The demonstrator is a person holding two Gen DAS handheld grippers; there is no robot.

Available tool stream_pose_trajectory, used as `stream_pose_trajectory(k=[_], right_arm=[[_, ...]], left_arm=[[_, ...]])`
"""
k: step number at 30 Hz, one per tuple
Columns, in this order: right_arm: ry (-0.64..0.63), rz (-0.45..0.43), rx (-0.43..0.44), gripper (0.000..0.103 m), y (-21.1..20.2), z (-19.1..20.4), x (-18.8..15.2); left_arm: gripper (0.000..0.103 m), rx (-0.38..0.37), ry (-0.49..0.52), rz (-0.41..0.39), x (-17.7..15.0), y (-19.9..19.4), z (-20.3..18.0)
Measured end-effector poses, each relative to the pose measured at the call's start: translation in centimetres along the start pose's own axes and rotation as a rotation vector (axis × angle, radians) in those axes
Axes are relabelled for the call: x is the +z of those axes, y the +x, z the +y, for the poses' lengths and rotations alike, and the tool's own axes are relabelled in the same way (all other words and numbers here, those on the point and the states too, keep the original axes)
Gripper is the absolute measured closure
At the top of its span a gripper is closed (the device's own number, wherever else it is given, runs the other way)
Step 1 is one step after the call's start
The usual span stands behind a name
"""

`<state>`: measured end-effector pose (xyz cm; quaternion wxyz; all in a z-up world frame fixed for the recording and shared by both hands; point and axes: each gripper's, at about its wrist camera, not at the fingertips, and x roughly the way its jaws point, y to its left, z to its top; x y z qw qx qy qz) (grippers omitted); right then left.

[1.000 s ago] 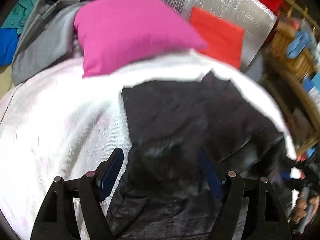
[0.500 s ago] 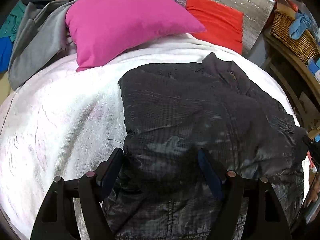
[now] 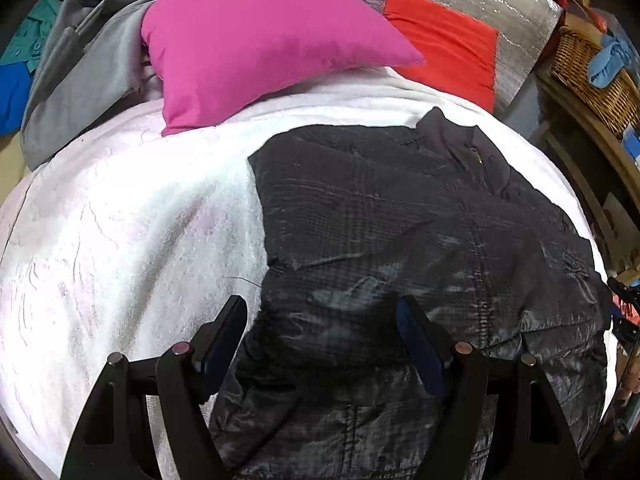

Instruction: Fold large clothes

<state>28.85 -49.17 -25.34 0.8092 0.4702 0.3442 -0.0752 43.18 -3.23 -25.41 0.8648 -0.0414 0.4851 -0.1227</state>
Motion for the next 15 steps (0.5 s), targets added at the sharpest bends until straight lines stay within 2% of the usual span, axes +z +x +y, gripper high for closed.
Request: stream_pose_trajectory(k=[2, 4, 5, 6, 7, 9, 13, 14, 15], right_arm=[[-0.009, 0.023, 0.026, 0.034, 0.4, 0.2, -0.1], [-0.081, 0.033, -0.013, 0.035, 0.7, 1.2, -0.5], [-0.151, 0.032, -0.065, 0.051, 0.9, 2.1, -0.9], [-0.198, 0.034, -0.105, 0.082, 1.1, 2.6, -1.2], [-0.253, 0.033, -0.156, 0.088, 1.4, 3.3, -1.5], [-0.319, -0.007, -0.206, 0.091, 1.5, 4.4, -1.9], [-0.312, -0.137, -0.206, 0.092, -0.2, 5.1, -1.1], [-0.306, -0.169, -0.226, 0.093, -0.5, 5.0, -0.8], [-0.313, -0.21, -0.282, 0.095, -0.7, 4.8, -0.5]], left_arm=[[0.025, -0.003, -0.001, -0.006, 0.1, -0.1, 0.2], [0.025, -0.006, 0.007, -0.006, 0.0, -0.1, 0.1], [0.025, -0.002, 0.013, -0.004, 0.0, 0.0, 0.1], [0.025, 0.0, 0.018, -0.001, 0.0, 0.0, 0.0], [0.025, 0.005, 0.024, 0.003, -0.1, 0.2, -0.2], [0.025, 0.016, 0.033, 0.008, -0.1, 0.5, -0.4], [0.025, 0.022, 0.039, 0.011, -0.1, 0.8, -0.7], [0.025, 0.03, 0.044, 0.016, -0.2, 0.9, -0.7], [0.025, 0.046, 0.053, 0.024, -0.2, 1.1, -0.8]])
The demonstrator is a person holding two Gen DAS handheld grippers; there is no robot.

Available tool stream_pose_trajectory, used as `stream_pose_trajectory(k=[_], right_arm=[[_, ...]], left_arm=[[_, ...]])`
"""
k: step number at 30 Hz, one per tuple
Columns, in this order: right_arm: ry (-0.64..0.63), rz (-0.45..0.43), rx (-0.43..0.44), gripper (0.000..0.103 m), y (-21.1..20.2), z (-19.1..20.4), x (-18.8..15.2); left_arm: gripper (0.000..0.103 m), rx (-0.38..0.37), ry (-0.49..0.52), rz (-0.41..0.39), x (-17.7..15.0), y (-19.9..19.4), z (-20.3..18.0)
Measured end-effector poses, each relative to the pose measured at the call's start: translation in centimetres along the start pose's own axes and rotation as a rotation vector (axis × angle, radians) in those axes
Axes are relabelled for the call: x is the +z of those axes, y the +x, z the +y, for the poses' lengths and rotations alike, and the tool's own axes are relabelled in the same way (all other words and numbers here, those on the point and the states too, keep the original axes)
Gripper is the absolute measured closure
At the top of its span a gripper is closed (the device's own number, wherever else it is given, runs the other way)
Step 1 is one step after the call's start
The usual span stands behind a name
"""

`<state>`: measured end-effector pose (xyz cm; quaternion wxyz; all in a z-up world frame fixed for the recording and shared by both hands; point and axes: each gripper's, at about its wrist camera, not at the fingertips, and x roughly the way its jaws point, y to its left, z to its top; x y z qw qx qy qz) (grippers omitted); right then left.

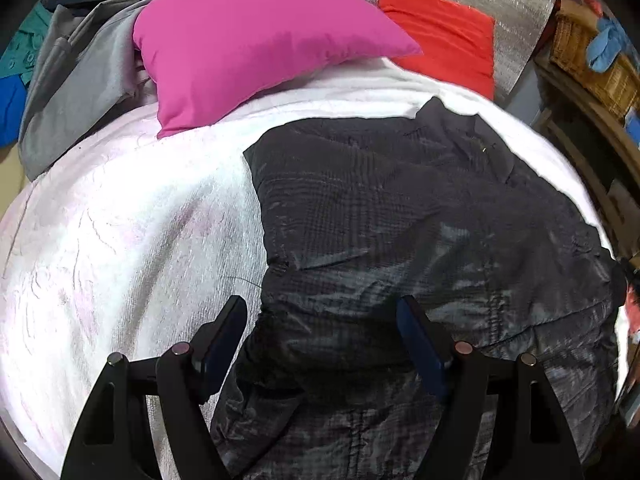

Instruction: Fold large clothes

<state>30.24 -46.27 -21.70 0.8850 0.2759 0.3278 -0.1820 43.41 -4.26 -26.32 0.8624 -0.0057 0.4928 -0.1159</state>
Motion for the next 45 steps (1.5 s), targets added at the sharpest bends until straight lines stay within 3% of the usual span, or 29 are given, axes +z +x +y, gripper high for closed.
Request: stream_pose_trajectory(k=[1, 3, 5, 7, 8, 9, 10, 11, 15, 19, 20, 21, 22, 24, 27, 29, 31, 33, 36, 37, 39, 45], right_arm=[[-0.013, 0.0, -0.046, 0.095, 0.6, -0.4, 0.1], [0.015, 0.087, -0.063, 0.095, 2.7, -1.6, 0.1], [0.136, 0.172, -0.003, 0.093, 3.8, -3.6, 0.0], [0.22, 0.182, 0.067, 0.091, 3.1, -4.7, 0.5], [0.263, 0.178, 0.138, 0.075, 2.5, -5.2, 0.9], [0.282, 0.173, 0.169, 0.039, 2.1, -5.5, 1.0], [0.302, 0.163, 0.189, 0.018, 1.7, -5.7, 1.1], [0.317, 0.136, 0.2, 0.007, 1.2, -6.0, 1.2], [0.25, 0.193, 0.207, 0.007, 2.0, -5.1, 0.8], [0.164, 0.277, 0.175, 0.009, 4.0, -3.6, -0.7], [0.13, 0.3, 0.175, 0.017, 4.5, -2.6, -1.1], [0.1, 0.312, 0.166, 0.035, 4.6, -2.1, -1.7], [0.05, 0.316, 0.135, 0.042, 4.7, -1.1, -2.2], [-0.029, 0.249, 0.086, 0.062, 3.6, 0.3, -2.5], [-0.05, 0.145, 0.063, 0.073, 1.9, 1.0, -1.9], [-0.043, 0.115, 0.059, 0.074, 1.6, 1.0, -1.7], [-0.081, 0.149, 0.002, 0.074, 3.0, 1.2, -2.1], [-0.087, 0.199, -0.032, 0.074, 4.8, 1.1, -2.5], [-0.039, 0.203, 0.005, 0.07, 4.4, 0.8, -1.7], [-0.003, 0.213, 0.025, 0.067, 4.2, 0.4, -1.5], [0.046, 0.237, 0.045, 0.04, 4.1, -0.3, -1.2], [0.112, 0.197, 0.1, 0.037, 1.8, -2.6, -0.4]], left_arm=[[0.025, 0.015, 0.011, 0.01, -0.1, 0.3, -0.1], [0.025, 0.015, 0.015, 0.024, -0.2, 0.7, -0.1], [0.025, 0.004, 0.002, 0.025, -0.2, 0.6, 0.2], [0.025, -0.002, -0.006, 0.005, 0.0, -0.1, 0.5], [0.025, -0.005, -0.008, -0.011, 0.1, -0.6, 0.7], [0.025, -0.013, -0.013, -0.035, 0.3, -1.2, 0.9], [0.025, -0.022, -0.019, -0.051, 0.5, -1.6, 1.2], [0.025, -0.032, -0.031, -0.069, 0.6, -2.2, 1.6], [0.024, -0.049, -0.087, -0.079, 1.1, -2.4, 3.4], [0.024, -0.09, -0.14, 0.006, 1.0, -0.3, 4.6], [0.024, -0.101, -0.146, 0.021, 0.9, 0.2, 4.5], [0.024, -0.112, -0.149, 0.037, 0.8, 0.7, 4.5], [0.024, -0.116, -0.148, 0.041, 0.7, 0.8, 4.3], [0.024, -0.107, -0.132, 0.034, 0.5, 0.8, 3.8], [0.024, -0.06, -0.087, -0.018, 0.6, -0.1, 3.1], [0.024, -0.023, -0.057, -0.044, 0.8, -0.4, 2.7], [0.024, 0.012, -0.034, -0.008, 0.6, 0.5, 2.5], [0.023, -0.007, -0.045, 0.035, 0.3, 1.3, 2.7], [0.023, -0.016, -0.066, 0.037, 0.4, 1.1, 2.9], [0.023, -0.009, -0.063, 0.031, 0.4, 0.9, 2.9], [0.023, 0.002, -0.055, 0.02, 0.3, 0.3, 2.8], [0.023, -0.014, 0.0, -0.076, 0.1, -2.6, 1.2]])
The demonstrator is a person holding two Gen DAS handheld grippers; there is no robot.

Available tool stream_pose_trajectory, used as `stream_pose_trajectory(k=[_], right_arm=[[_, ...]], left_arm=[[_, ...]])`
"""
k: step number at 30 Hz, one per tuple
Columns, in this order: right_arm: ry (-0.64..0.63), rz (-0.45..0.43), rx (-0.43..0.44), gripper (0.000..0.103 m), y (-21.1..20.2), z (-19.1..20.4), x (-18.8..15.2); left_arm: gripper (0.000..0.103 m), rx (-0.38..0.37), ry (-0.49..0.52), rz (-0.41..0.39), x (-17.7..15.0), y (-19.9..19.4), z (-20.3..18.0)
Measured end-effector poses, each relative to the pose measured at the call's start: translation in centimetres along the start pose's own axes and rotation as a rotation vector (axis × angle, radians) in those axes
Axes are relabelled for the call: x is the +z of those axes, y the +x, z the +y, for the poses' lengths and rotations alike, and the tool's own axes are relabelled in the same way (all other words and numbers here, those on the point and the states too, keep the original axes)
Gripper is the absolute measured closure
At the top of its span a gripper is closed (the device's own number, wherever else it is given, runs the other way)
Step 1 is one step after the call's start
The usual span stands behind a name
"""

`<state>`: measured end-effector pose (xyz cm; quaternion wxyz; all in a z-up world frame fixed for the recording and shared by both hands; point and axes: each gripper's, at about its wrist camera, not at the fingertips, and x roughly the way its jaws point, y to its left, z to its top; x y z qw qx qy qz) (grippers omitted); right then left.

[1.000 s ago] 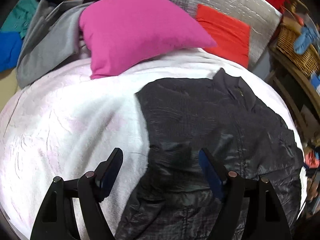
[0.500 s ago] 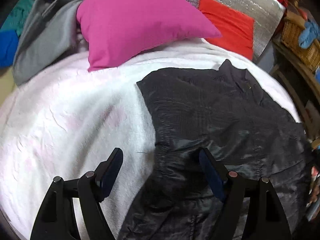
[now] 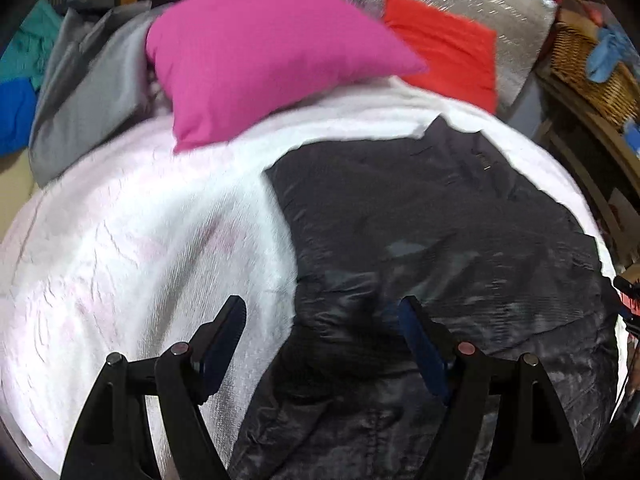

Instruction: Fold large clothes

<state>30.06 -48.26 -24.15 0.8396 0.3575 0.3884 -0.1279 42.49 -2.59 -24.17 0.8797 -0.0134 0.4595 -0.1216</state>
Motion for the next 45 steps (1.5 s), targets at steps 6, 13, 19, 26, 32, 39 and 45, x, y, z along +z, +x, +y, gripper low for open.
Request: stream_pose_trajectory(k=[6, 13, 19, 26, 32, 39, 45], right_arm=[[-0.002, 0.05, 0.009, 0.037, 0.0, -0.4, -1.1], [-0.002, -0.023, 0.011, 0.037, -2.5, 0.2, -1.9], [-0.022, 0.03, 0.245, 0.037, -4.8, 2.4, -5.1], [0.004, 0.265, 0.367, 0.037, -0.3, 6.2, -10.8], [0.12, 0.302, 0.393, 0.037, 3.5, 7.0, -12.1], [0.256, 0.253, 0.453, 0.037, 6.2, 6.4, -11.0], [0.274, 0.241, 0.433, 0.074, 7.2, 6.3, -10.5]], left_arm=[[0.023, -0.014, 0.061, 0.017, -0.9, -0.1, -1.7], [0.023, -0.003, 0.004, 0.139, -1.3, 2.2, -0.5], [0.023, -0.094, 0.006, 0.005, -1.6, -2.5, -1.4], [0.023, -0.234, 0.026, 0.029, -4.0, -3.7, -5.6], [0.023, -0.357, -0.142, 0.166, -4.7, -0.1, -6.1], [0.024, -0.448, -0.356, 0.184, -4.3, 3.0, -5.5], [0.053, -0.403, -0.4, 0.153, -4.0, 4.4, -5.5]])
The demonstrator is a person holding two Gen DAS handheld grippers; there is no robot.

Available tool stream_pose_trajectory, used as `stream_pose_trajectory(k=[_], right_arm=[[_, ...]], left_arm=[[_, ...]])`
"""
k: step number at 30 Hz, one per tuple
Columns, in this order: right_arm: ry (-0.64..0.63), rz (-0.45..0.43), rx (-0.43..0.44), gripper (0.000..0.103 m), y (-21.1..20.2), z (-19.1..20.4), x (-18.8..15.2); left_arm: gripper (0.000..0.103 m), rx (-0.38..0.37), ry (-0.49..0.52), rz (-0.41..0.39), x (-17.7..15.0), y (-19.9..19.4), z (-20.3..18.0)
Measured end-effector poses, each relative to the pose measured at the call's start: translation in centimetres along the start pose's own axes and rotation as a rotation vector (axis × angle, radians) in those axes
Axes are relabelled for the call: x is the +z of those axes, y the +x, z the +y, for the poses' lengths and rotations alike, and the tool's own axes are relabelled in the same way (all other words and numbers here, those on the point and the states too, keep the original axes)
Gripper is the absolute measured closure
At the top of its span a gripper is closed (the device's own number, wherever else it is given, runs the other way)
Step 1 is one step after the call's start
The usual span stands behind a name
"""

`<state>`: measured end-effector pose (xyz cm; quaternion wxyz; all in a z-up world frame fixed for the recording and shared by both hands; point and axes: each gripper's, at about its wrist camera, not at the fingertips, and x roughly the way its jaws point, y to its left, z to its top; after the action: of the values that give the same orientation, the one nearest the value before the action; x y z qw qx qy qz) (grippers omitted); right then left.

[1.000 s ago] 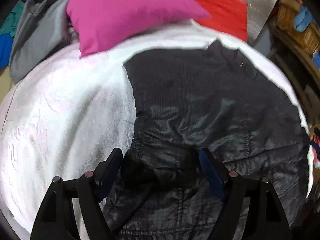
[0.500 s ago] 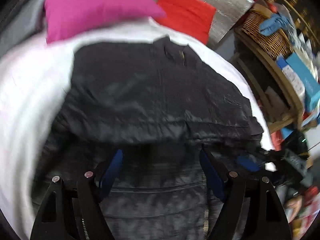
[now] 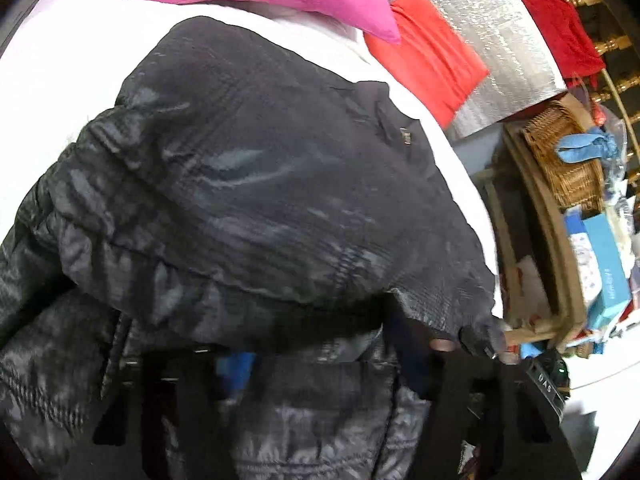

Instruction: Fold large clothes

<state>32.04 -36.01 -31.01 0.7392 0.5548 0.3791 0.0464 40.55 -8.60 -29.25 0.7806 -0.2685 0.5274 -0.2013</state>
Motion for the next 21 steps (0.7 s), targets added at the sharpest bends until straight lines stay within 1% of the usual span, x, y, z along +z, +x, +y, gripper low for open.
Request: stream_pose_trajectory(k=[1, 3, 6, 9, 11, 12, 14, 16, 17, 18, 19, 21], right_arm=[[-0.004, -0.004, -0.003, 0.076, 0.0, 0.0, 0.0], [-0.033, -0.019, -0.009, 0.084, -0.2, 0.6, -0.3], [-0.116, -0.056, -0.017, 0.087, -1.6, 2.3, -0.8], [-0.152, -0.073, 0.0, 0.088, -3.2, 3.1, -1.5], [-0.146, -0.064, -0.013, 0.088, -3.8, 2.5, -1.9], [-0.139, -0.047, -0.033, 0.088, -3.7, 2.0, -2.0], [-0.11, -0.01, -0.076, 0.088, -2.7, 1.2, -1.8], [-0.066, 0.034, -0.087, 0.088, -1.8, 0.4, -1.5], [-0.04, 0.051, -0.076, 0.085, -1.8, 0.1, -1.2], [-0.021, 0.07, -0.062, 0.081, -2.1, 0.2, -1.0], [-0.027, 0.087, -0.053, 0.077, -2.6, 0.5, -0.8], [-0.083, 0.096, -0.058, 0.054, -3.9, 1.6, -0.4]], left_arm=[[0.056, -0.004, 0.0, -0.002, -0.1, 0.0, 0.2], [0.067, -0.008, 0.007, -0.014, 0.0, 0.1, 0.1], [0.073, -0.023, 0.025, -0.037, -0.1, -1.1, -0.1], [0.074, -0.036, 0.049, -0.059, -0.3, -2.6, -0.7], [0.074, -0.019, 0.07, -0.06, -0.5, -2.9, -0.9], [0.074, 0.003, 0.085, -0.052, -0.7, -2.8, -0.9], [0.074, 0.045, 0.096, -0.017, -0.6, -1.3, -0.8], [0.073, 0.055, 0.067, 0.022, -0.3, -0.3, -0.3], [0.073, 0.046, 0.047, 0.035, -0.2, -0.2, 0.0], [0.07, 0.036, 0.03, 0.044, -0.1, -0.3, 0.1], [0.067, 0.032, 0.031, 0.058, 0.0, -0.8, 0.0], [0.052, 0.03, 0.053, 0.08, -0.1, -1.5, -0.3]])
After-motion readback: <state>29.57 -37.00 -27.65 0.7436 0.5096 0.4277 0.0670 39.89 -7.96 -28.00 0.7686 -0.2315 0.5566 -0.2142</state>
